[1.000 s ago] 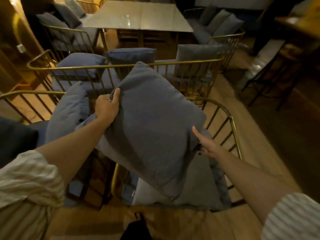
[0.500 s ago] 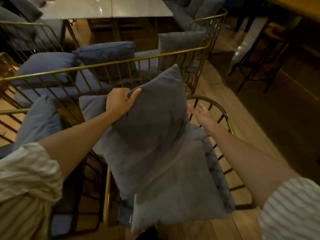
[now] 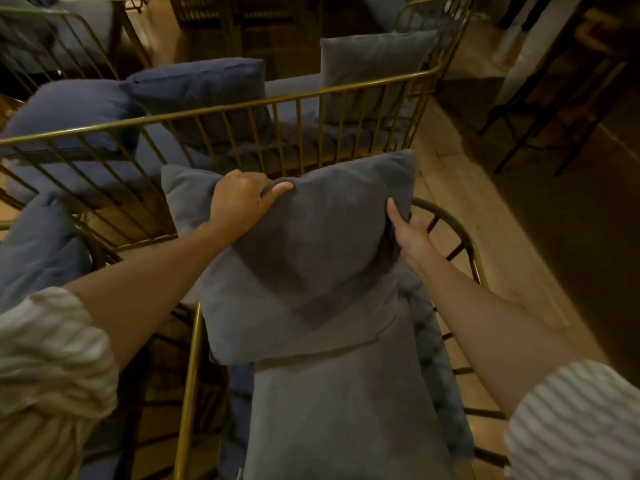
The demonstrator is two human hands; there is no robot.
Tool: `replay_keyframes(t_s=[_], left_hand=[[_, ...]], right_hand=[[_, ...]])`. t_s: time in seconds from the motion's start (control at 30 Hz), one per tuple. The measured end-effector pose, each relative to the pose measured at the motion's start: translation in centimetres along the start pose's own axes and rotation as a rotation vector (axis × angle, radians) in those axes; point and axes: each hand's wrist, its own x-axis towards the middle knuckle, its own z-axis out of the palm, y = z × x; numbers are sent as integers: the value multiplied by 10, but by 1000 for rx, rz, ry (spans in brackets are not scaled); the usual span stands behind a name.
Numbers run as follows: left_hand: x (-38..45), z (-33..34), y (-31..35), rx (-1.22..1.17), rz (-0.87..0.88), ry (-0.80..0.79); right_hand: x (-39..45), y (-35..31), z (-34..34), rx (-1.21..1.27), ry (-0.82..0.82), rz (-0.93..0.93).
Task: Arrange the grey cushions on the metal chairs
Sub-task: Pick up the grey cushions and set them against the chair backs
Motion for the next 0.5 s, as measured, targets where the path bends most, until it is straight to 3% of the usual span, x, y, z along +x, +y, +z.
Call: replay_keyframes(t_s=[0.23, 0.4, 0.5], left_hand=[[41, -11, 12, 50, -71, 117], [71, 12, 24, 21, -93, 64], [80, 51, 26, 19, -144, -83]], right_hand=[[42, -41, 2, 1, -8, -143], [72, -56, -24, -1, 13, -210], [85, -35, -39, -108, 71, -166]])
